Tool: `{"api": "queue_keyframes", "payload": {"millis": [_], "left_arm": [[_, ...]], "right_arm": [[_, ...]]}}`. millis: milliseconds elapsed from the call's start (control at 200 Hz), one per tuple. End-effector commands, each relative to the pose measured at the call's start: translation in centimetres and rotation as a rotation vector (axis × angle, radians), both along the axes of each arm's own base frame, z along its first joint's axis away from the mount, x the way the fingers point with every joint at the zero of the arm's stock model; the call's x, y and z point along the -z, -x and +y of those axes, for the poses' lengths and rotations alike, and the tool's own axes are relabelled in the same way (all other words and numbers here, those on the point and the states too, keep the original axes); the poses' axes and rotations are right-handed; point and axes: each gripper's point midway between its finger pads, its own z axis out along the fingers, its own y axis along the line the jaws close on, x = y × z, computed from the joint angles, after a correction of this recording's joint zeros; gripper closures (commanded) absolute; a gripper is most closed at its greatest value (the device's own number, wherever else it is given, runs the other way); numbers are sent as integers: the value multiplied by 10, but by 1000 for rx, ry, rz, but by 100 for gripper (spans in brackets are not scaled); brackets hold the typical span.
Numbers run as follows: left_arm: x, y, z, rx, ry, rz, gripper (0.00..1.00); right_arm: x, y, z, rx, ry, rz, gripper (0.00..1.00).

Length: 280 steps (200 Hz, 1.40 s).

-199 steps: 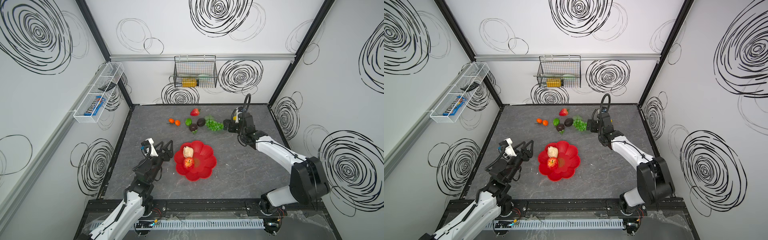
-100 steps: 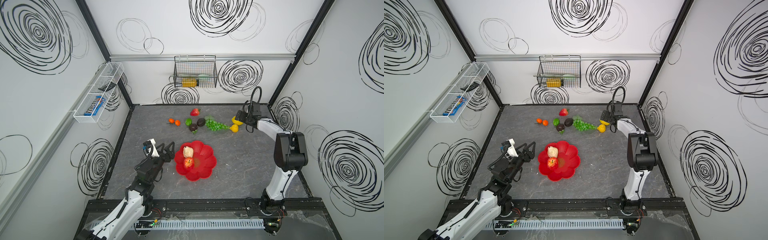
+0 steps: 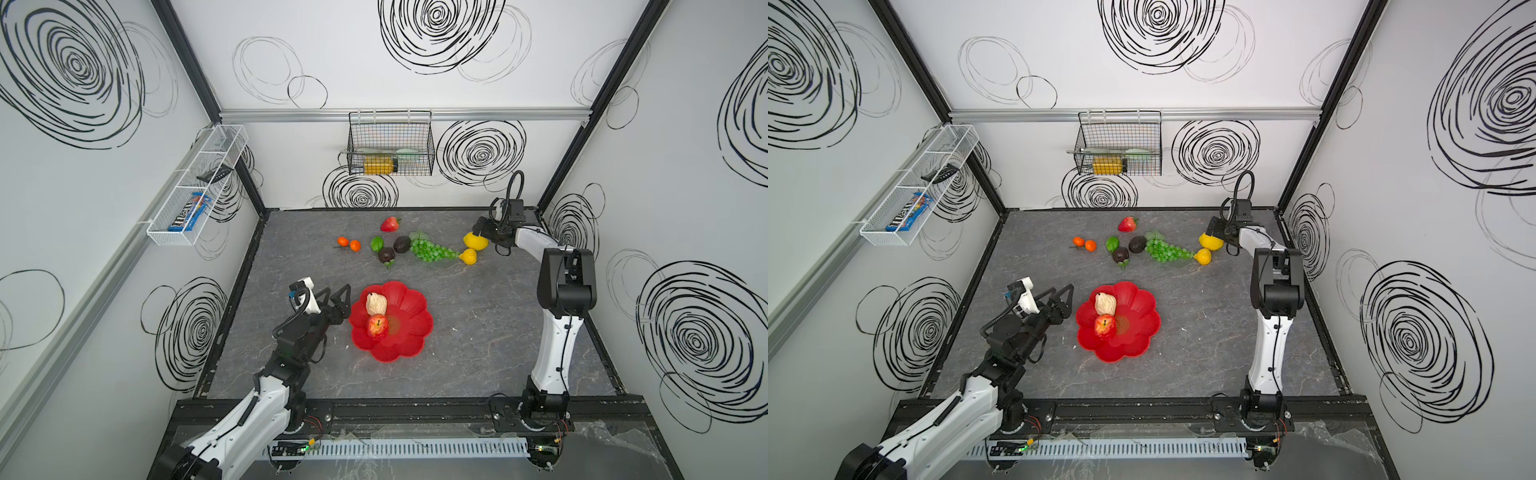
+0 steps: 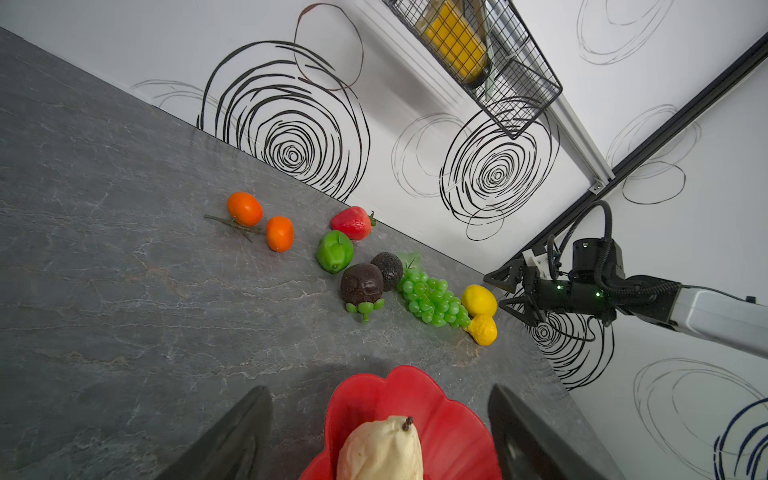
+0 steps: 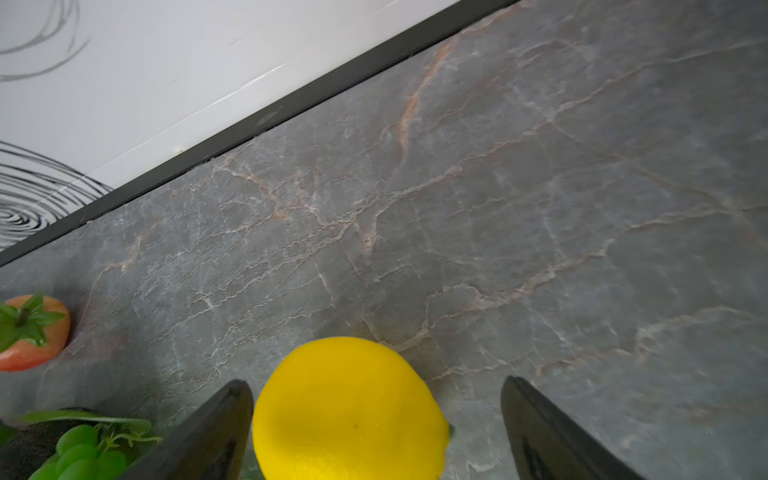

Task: Place and organize the fake fruits in the fruit bowl
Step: 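Lower the right gripper onto the large lemon and close on it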

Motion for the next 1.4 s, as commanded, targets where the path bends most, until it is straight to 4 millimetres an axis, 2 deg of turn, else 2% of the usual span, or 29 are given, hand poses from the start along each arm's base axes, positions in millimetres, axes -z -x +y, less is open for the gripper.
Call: {"api": "queue_keyframes", "payload": {"millis": [0, 230, 440, 620, 981, 1261, 1396], "left_arm": [[-13, -1, 1, -2, 25, -56, 14], [-10, -3, 1, -4, 27, -45, 14], [-8, -3, 2, -5, 28, -37, 14], [-7, -4, 3, -7, 30, -36, 13], [-7, -3, 2, -1, 33, -39, 13], [-7, -4, 2, 1, 35, -38, 12], [-6, -4, 2, 2, 35, -36, 11]], "right_arm": [[-4, -9, 22, -115, -43, -32, 3], [7, 0, 34, -150, -72, 7, 3], [-1, 20, 46, -169, -70, -6, 3], [3, 30, 55, -176, -48, 9, 1], [11, 24, 51, -138, 21, 31, 18], [2, 19, 53, -141, 44, 12, 34], [-6, 18, 53, -138, 55, 4, 38]]}}
